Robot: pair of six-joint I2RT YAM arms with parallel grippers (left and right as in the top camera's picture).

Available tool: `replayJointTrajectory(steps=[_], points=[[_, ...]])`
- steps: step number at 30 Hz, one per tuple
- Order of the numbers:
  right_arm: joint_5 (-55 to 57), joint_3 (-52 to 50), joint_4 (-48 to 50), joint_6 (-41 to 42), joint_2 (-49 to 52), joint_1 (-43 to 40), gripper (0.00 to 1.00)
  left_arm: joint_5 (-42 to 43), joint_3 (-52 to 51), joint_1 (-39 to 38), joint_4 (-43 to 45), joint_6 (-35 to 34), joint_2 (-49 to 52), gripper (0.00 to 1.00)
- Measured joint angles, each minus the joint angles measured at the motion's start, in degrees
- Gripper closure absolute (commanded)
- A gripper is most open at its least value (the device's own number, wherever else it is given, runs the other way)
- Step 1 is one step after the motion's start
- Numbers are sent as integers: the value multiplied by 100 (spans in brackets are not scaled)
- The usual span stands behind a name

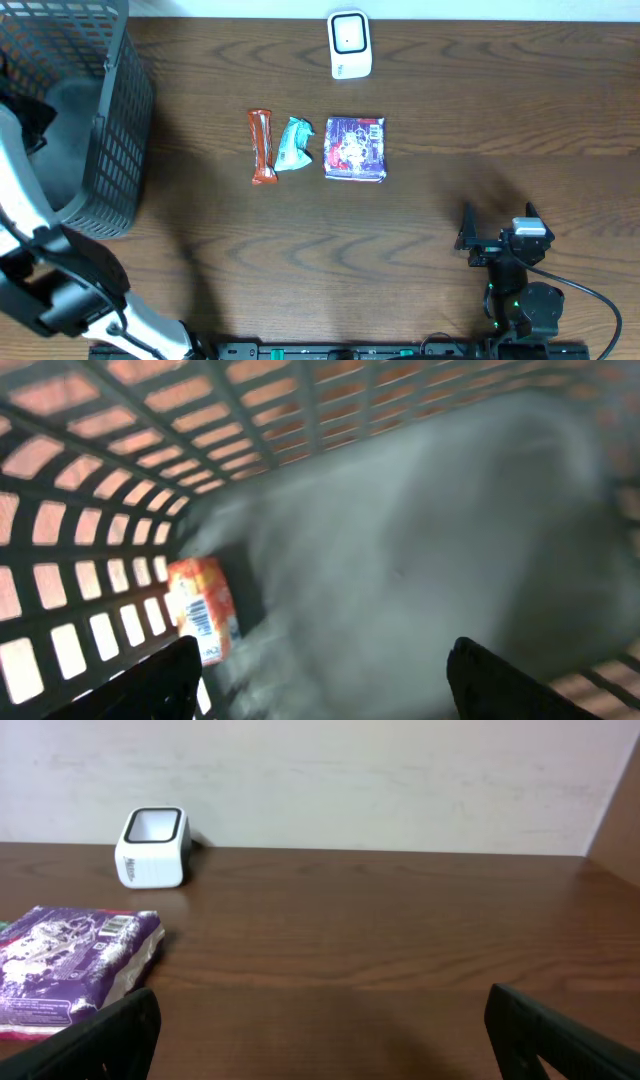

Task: Scan the item barcode
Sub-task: 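Reach the left gripper into the basket and grasp the small orange box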

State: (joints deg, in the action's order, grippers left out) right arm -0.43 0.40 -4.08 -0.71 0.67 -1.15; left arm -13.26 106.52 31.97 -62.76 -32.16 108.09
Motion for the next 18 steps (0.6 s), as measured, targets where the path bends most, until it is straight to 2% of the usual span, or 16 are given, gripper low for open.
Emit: replayJointTrajectory(steps=[7, 18], points=[[0, 0, 0, 0, 0, 0, 1, -223, -2, 330, -328, -688, 612, 19], [0, 0, 0, 0, 0, 0, 1, -164, -4, 647, -345, -1008, 1169, 20]])
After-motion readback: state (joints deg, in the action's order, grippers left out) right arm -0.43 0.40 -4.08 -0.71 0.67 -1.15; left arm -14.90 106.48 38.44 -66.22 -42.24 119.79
